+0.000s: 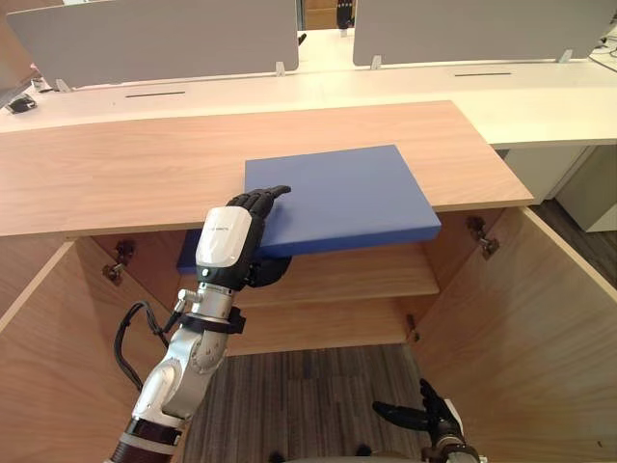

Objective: Walk over to the cabinet, pick up the folder, carry it to the office cabinet, place the folder inside the office cabinet, then close the office cabinet door

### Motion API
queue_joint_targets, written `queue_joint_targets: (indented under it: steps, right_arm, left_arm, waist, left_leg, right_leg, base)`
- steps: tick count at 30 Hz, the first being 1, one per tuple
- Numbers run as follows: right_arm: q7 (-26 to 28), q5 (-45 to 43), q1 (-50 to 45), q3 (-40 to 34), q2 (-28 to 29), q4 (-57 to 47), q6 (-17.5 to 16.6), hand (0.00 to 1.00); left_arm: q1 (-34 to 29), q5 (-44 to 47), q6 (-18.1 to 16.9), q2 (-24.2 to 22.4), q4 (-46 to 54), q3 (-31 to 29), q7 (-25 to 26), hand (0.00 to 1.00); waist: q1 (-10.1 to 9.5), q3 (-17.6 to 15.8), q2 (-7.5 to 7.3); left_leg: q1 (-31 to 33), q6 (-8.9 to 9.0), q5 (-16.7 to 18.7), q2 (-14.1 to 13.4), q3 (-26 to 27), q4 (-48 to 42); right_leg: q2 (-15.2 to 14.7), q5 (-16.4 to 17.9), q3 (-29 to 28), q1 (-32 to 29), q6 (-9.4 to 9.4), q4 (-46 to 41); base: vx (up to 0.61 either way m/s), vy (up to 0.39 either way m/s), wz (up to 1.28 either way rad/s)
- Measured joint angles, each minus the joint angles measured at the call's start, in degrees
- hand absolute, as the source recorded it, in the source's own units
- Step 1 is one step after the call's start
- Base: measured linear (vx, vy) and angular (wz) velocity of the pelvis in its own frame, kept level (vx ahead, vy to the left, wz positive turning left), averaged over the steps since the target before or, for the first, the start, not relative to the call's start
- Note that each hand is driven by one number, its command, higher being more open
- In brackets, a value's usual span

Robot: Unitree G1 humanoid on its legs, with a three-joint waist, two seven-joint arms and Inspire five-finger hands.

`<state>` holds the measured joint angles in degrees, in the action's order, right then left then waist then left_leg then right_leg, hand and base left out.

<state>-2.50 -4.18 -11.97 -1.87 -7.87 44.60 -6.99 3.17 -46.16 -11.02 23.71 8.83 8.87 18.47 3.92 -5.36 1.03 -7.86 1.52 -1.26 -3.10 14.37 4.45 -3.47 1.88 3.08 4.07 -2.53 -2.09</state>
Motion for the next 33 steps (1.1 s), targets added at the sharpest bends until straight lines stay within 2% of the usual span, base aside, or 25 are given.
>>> queue_joint_targets:
  steps: [4,8,11,14,18,19,22,24,29,33]
  right_arm:
    - [0.0,0.0,0.3,0.0,0.0,-0.6,0.0,1.00]
    - [0.0,-0.2,0.2,-0.1,0.1,-1.6,0.1,1.00]
    - [-0.1,-0.8,-0.6,-0.8,0.6,-9.3,0.3,1.00]
    - [-0.1,-1.7,-1.6,-2.0,1.6,-19.6,0.3,1.00]
    - [0.2,-6.0,-2.6,-2.5,2.9,-34.7,-0.2,1.00]
    - [0.5,-8.0,-3.2,-2.6,3.7,-40.3,-0.6,1.00]
    - [1.7,-11.6,-4.9,-2.7,4.6,-48.3,-1.5,1.00]
    - [2.9,-15.5,-5.7,-2.7,4.6,-54.5,-2.1,1.00]
    - [5.3,-21.5,-4.6,-0.5,3.6,-64.3,-3.3,1.00]
    - [6.7,-23.3,0.5,3.4,0.5,-67.2,-4.6,1.00]
  left_arm:
    - [1.8,-0.2,-0.1,0.2,0.2,-0.2,-0.5,0.00]
    - [0.9,2.3,-0.1,-1.1,0.9,-0.3,-1.6,0.00]
    - [-2.2,6.7,-0.2,-2.7,6.0,-0.8,-4.2,0.00]
    - [-5.0,12.8,-2.2,-4.7,11.1,-0.4,-7.4,0.00]
    - [-9.6,23.8,-4.0,-7.4,17.1,0.9,-10.3,0.00]
    - [-11.5,30.0,-4.3,-8.1,18.7,1.1,-11.4,0.00]
    - [-14.8,41.6,-4.5,-9.1,21.1,0.7,-13.4,0.00]
    - [-17.9,53.8,-4.4,-10.1,23.0,0.0,-16.4,0.00]
    - [-21.2,71.9,-3.6,-11.0,24.7,-0.5,-21.9,0.00]
    - [-21.7,84.6,-1.2,-10.6,24.7,1.9,-25.7,0.00]
  waist:
    - [0.16,0.3,-0.06]
    - [0.06,0.3,-0.15]
    - [0.13,0.3,-0.18]
    - [0.14,0.3,-0.23]
    - [0.12,0.1,-0.44]
    - [0.10,0.1,-0.48]
    - [0.04,0.0,-0.49]
    - [-0.03,0.0,-0.53]
    - [-0.37,-0.1,-0.56]
    - [-0.77,-0.1,-0.57]
  left_leg:
    - [-0.3,-0.22,-0.1,0.4,0.4,0.5]
    - [-0.2,-0.23,-0.1,0.6,0.8,0.5]
    - [0.3,-0.29,0.0,0.6,1.4,0.5]
    - [0.4,-0.42,0.0,0.6,1.6,0.5]
    - [0.2,-0.58,0.3,0.5,2.2,0.5]
    - [0.2,-0.59,0.5,0.5,2.4,0.3]
    - [0.2,-0.58,0.9,0.4,2.7,0.0]
    - [0.2,-0.56,1.1,0.3,3.0,-0.4]
    - [0.2,-0.43,1.7,0.1,3.5,-1.1]
    - [0.2,-0.46,1.8,0.1,3.5,-1.3]
  right_leg:
    - [-0.3,-0.8,-0.4,0.4,-0.29,1.5]
    - [-0.5,-0.9,-1.1,0.2,-0.45,1.6]
    - [-0.4,-1.3,-1.7,-0.3,-0.75,2.1]
    - [-0.4,-1.4,-1.8,-0.3,-0.77,2.1]
    - [-0.3,-1.4,-2.3,-0.3,-0.79,2.1]
    - [-0.3,-1.4,-2.6,-0.3,-0.80,2.1]
    - [-0.2,-1.4,-2.9,-0.3,-0.81,2.1]
    - [-0.2,-1.4,-3.2,-0.3,-0.81,2.1]
    - [0.0,-1.4,-3.9,-0.3,-0.81,2.1]
    - [0.0,-1.4,-3.9,-0.2,-0.86,2.0]
  base:
    - [-0.01,0.010,-0.05]
    - [-0.01,0.000,-0.06]
    - [0.00,-0.012,-0.10]
    - [0.01,-0.005,-0.01]
    - [-0.01,-0.013,-0.06]
    - [-0.02,-0.017,-0.09]
    - [-0.01,-0.018,-0.08]
    - [-0.01,-0.023,-0.07]
    - [-0.02,-0.025,-0.06]
    - [-0.01,-0.008,0.00]
